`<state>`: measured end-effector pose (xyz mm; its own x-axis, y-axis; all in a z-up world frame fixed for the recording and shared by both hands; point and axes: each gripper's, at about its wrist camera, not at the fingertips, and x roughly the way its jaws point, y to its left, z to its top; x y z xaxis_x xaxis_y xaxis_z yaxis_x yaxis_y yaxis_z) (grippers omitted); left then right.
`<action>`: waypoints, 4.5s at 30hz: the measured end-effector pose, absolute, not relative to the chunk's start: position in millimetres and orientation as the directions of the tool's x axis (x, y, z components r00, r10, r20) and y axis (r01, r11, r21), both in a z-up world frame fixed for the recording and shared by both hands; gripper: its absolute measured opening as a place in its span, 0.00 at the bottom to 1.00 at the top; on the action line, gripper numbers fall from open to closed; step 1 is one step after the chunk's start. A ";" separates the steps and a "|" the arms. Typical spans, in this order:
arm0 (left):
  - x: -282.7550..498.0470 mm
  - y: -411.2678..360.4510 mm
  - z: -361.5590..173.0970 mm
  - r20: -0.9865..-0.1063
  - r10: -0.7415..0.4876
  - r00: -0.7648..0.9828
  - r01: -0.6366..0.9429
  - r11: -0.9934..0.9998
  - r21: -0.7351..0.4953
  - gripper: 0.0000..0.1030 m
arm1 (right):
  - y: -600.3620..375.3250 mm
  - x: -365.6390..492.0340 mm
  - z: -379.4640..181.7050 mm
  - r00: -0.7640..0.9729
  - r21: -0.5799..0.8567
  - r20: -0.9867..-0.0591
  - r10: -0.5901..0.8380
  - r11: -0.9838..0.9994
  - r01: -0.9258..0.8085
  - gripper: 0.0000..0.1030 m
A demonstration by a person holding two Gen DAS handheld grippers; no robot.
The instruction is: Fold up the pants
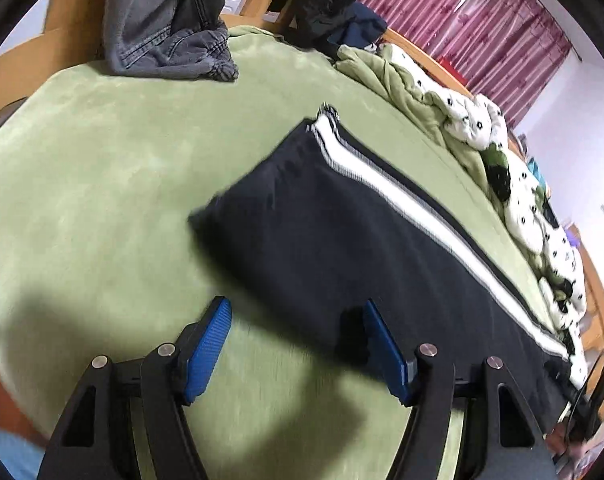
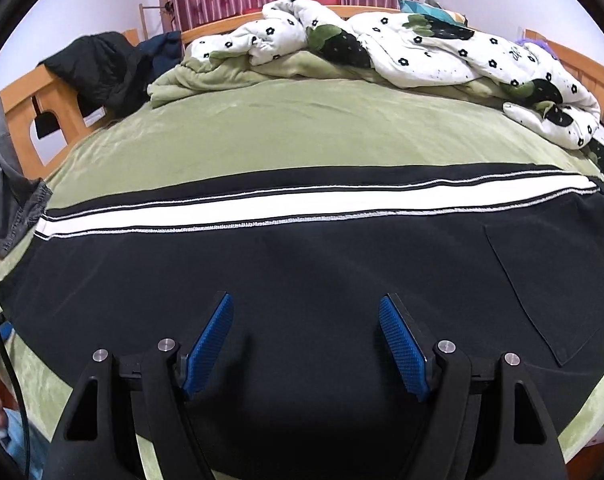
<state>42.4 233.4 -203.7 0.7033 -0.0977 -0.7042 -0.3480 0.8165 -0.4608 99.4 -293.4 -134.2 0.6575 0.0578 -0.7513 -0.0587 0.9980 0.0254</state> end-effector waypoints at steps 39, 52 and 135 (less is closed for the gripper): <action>97.6 -164.0 -162.7 -0.765 -0.319 0.560 0.270 0.943 -0.195 0.14 | -485.3 36.5 -146.9 0.741 0.292 -0.670 0.054 0.936 0.196 0.70; 36.2 -70.1 -114.0 -0.682 -0.372 0.630 0.298 0.926 -0.230 0.64 | -399.3 53.2 -128.0 0.713 0.316 -0.649 0.266 0.947 -0.066 0.70; 91.5 -18.5 -132.7 -0.781 -0.197 0.593 0.113 0.980 -0.162 0.52 | -611.8 50.2 -112.0 0.707 0.163 -0.679 -0.198 0.898 0.408 0.72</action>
<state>91.5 -18.5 -132.7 0.5932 -0.1970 -0.7806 0.1130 0.9804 -0.1615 50.2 -611.8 -112.0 0.7072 -0.1984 -0.6786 0.4082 0.8983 0.1628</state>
